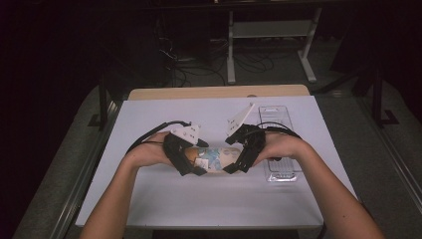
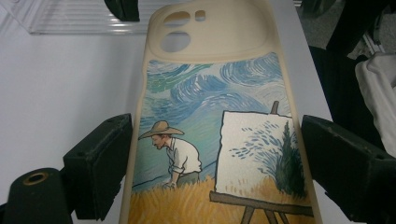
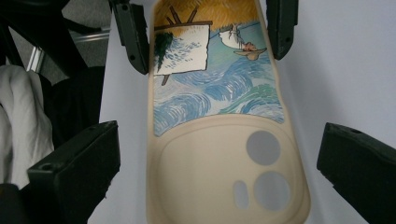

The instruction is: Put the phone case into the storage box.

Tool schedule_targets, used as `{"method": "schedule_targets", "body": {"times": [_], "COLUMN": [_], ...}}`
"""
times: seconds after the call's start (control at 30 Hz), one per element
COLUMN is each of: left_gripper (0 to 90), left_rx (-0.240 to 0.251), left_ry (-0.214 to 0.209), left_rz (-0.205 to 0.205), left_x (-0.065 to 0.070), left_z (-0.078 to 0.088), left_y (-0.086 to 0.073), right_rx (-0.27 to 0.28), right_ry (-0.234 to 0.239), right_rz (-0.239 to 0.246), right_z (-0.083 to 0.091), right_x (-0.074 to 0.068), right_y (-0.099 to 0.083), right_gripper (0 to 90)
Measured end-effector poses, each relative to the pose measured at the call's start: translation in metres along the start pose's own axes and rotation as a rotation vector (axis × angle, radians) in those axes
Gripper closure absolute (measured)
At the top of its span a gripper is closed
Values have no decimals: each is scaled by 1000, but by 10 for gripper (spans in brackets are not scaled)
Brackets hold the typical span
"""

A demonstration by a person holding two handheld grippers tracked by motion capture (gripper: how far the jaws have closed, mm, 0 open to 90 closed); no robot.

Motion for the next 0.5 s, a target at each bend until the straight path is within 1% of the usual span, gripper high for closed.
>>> {"method": "schedule_targets", "body": {"times": [0.03,0.07,0.1,0.27,0.3,0.47,0.5], "left_gripper": [116,117,117,117,116,116,117], "left_rx": [1,1,2,2,1,4,3], "left_ry": [1,1,0,-1,1,4,7], "left_rz": [-2,-2,-2,-9,-11,-13,-26], "left_x": [0,0,1,2,2,2,1], "left_z": [0,0,0,0,0,1,2], "left_y": [0,0,1,2,2,2,3], "right_rx": [1,1,-2,-37,-43,-65,-82], "right_ry": [-1,-1,-5,-6,-7,-9,-10], "right_rz": [11,11,27,41,38,57,60], "right_z": [-1,-1,-3,-13,-14,-19,-22], "right_x": [1,1,2,1,0,0,0], "right_y": [1,1,1,4,4,4,2], "right_gripper": [0,0,0,0,0,0,0]}}
Point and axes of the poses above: each handheld gripper's, and its own axes: z roughly backward along the jaws, y roughly out of its top, x roughly to its right, the point moved 8 cm from there along -z, roughly forward along the jaws, and after that the axes turned 3 degrees about -x, right-handed, at the moved point
